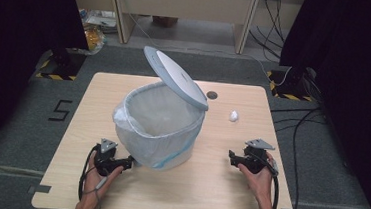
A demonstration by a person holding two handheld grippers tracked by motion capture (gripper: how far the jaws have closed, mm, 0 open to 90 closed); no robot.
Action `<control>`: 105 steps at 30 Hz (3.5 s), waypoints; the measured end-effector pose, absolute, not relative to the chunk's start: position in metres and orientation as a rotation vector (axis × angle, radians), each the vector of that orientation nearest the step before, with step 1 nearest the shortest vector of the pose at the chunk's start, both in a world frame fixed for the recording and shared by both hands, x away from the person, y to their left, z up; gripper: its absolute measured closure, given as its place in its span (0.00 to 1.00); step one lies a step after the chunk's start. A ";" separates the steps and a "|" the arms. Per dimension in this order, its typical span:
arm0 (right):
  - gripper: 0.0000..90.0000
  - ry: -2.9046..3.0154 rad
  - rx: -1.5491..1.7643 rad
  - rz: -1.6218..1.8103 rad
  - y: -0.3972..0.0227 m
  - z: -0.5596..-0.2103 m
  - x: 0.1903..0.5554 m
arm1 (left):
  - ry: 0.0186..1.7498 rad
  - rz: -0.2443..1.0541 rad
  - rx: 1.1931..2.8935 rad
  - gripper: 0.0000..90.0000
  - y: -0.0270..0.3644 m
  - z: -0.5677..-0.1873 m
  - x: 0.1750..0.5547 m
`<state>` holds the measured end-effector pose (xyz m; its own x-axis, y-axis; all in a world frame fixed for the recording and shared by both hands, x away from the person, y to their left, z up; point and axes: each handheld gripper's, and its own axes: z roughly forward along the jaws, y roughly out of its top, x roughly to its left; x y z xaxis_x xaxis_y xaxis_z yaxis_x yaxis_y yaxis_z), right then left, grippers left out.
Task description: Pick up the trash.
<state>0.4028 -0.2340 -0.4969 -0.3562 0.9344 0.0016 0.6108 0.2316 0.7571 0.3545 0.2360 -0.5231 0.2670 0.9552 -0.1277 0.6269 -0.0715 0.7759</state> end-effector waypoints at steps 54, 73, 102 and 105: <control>0.38 1.916 1.448 0.934 -0.226 -0.487 0.525 | 1.426 0.515 1.794 0.16 0.233 -0.523 0.351; 0.53 1.938 1.533 0.843 -0.213 -0.506 0.565 | 1.421 0.515 1.798 0.16 0.233 -0.523 0.351; 0.61 2.005 1.363 0.996 -0.232 -0.481 0.490 | 1.427 0.504 1.795 0.16 0.233 -0.523 0.351; 0.61 2.010 1.338 1.009 -0.231 -0.477 0.480 | 1.427 0.505 1.797 0.16 0.233 -0.523 0.351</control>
<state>0.4798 -0.2306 -0.4772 -0.3775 0.9259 -0.0170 0.5397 0.2349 0.8084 0.3510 0.2327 -0.5234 0.2933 0.9437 -0.1528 0.6379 -0.0741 0.7666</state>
